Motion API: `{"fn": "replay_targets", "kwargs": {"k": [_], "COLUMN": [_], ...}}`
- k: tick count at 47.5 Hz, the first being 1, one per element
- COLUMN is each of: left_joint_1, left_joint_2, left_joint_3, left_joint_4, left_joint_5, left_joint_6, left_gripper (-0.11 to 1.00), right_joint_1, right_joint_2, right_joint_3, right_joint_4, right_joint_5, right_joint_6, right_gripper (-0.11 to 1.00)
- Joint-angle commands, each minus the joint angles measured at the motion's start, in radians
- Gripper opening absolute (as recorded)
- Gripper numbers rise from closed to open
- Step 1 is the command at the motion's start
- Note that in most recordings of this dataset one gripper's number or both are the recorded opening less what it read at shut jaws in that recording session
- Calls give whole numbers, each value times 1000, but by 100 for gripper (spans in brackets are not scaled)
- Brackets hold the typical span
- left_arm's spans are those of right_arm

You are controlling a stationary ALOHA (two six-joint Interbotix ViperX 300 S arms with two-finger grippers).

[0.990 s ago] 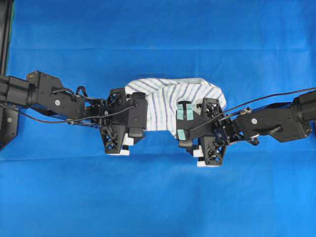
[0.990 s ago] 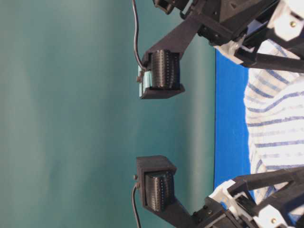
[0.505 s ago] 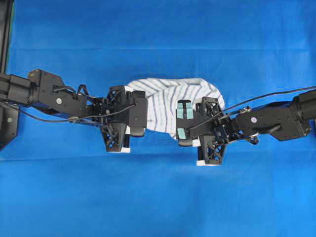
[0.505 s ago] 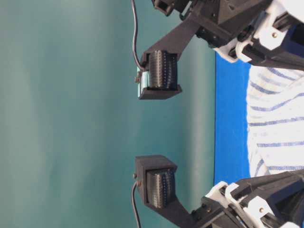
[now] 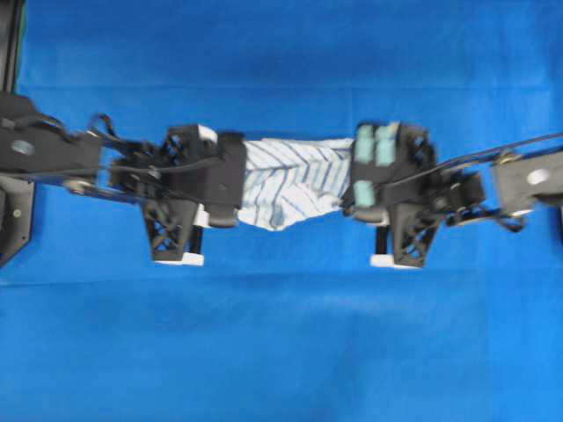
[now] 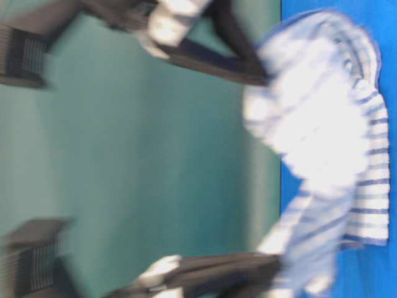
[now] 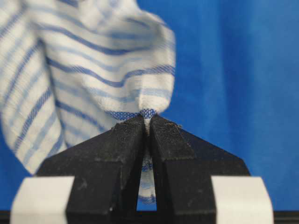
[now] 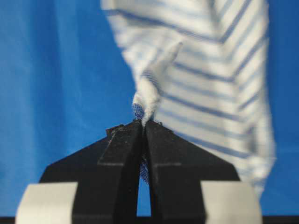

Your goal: Lift the towel with both arms.

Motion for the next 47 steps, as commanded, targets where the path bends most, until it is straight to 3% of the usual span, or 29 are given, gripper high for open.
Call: {"fn": "replay_targets", "kwargs": {"k": [1, 13, 26, 47], "left_joint_1": [0, 12, 63, 147], "left_joint_2": [-98, -270, -331, -334], "left_joint_3": [-34, -87, -167, -305], "left_joint_4": [0, 5, 6, 6], "left_joint_5": [18, 83, 160, 259], "left_joint_6": [0, 2, 2, 2], "left_gripper": [3, 3, 3, 3], "right_joint_1": [2, 3, 2, 2], "right_joint_2": [-84, -207, -261, -270], "right_joint_3": [-40, -126, -236, -353], "right_joint_4": [-20, -95, -184, -219], "right_joint_5": [49, 176, 268, 290], "right_joint_6": [-2, -5, -12, -46], "right_gripper": [4, 4, 4, 4]}}
